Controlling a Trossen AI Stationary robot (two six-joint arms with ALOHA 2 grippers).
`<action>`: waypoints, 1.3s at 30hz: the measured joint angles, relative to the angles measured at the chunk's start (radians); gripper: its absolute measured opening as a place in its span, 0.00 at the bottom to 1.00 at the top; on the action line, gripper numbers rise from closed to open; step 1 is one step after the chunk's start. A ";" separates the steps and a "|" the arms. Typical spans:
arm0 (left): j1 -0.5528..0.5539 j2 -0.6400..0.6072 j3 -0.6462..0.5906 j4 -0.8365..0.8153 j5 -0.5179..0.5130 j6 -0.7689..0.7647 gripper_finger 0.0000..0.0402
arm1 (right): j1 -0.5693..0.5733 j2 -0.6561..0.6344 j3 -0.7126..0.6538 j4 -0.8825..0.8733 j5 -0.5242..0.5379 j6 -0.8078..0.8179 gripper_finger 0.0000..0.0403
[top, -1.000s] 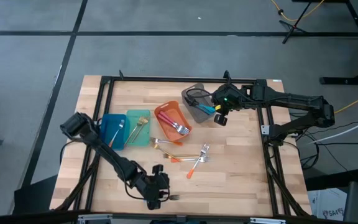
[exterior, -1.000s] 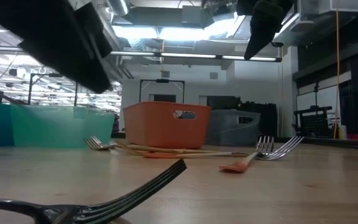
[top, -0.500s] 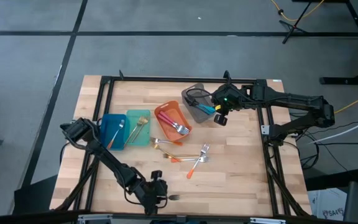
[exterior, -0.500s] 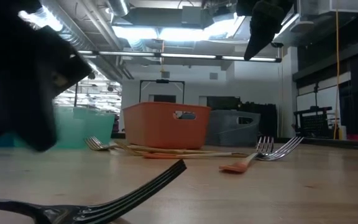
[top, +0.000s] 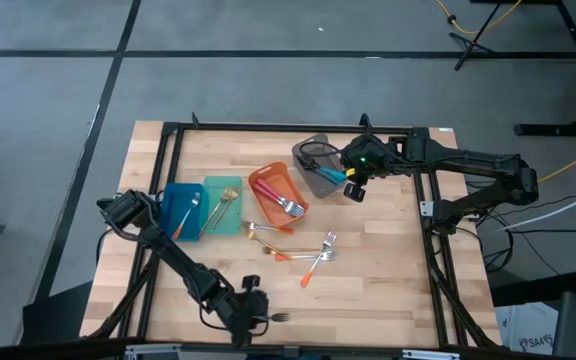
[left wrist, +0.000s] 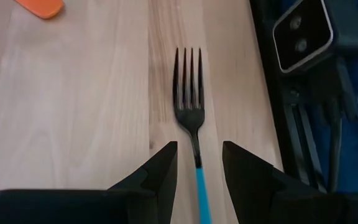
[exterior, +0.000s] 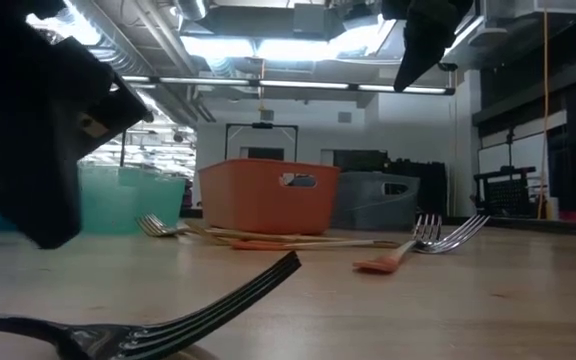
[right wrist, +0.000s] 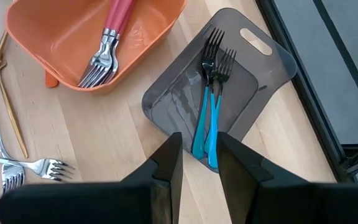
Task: Sort silverware by color (type)
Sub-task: Put the blue fork into the black bin
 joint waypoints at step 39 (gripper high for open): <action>-0.025 0.063 0.002 -0.006 -0.059 0.186 0.30 | 0.000 0.000 0.000 0.018 0.000 0.031 0.22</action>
